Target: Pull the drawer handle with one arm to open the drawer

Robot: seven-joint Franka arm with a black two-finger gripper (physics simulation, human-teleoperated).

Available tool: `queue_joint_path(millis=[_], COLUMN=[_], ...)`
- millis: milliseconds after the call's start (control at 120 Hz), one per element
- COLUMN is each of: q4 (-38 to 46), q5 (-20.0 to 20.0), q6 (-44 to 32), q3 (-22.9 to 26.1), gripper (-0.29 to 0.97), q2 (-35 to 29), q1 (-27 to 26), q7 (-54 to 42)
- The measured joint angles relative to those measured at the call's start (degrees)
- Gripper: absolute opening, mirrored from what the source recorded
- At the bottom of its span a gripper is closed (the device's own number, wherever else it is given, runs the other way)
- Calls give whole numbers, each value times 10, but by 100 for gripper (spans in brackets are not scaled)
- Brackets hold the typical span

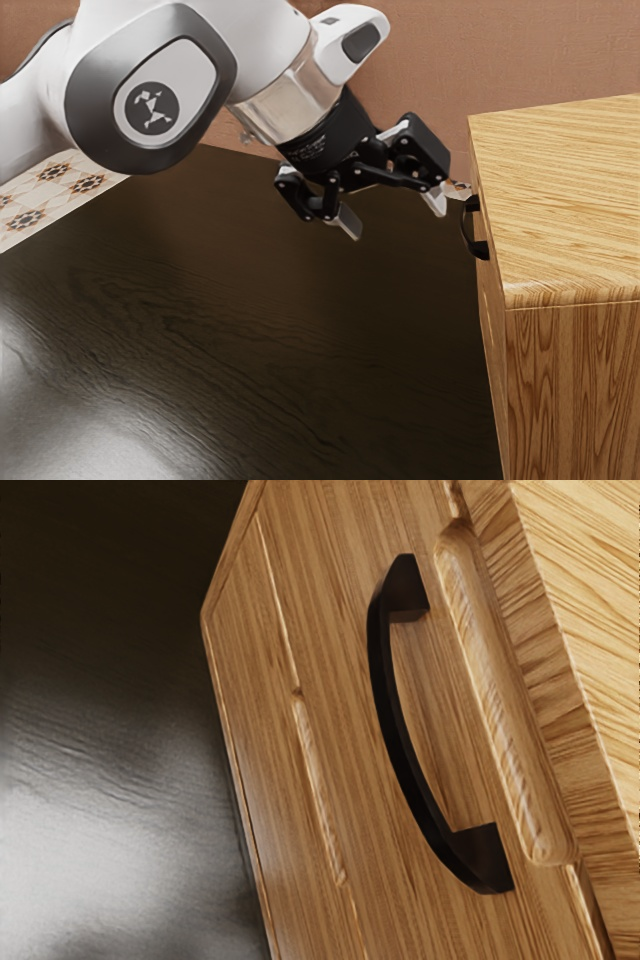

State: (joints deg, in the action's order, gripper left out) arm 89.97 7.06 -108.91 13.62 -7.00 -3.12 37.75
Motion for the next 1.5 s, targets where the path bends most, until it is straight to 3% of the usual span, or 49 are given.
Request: queue_joint_path(millis=[742,1500], q4=[58,71], q5=[-5,-3], q6=[-57,-106], q3=[-1,-1], gripper=[68,68], q2=[-23,1], q1=[1,18], q7=[21,30])
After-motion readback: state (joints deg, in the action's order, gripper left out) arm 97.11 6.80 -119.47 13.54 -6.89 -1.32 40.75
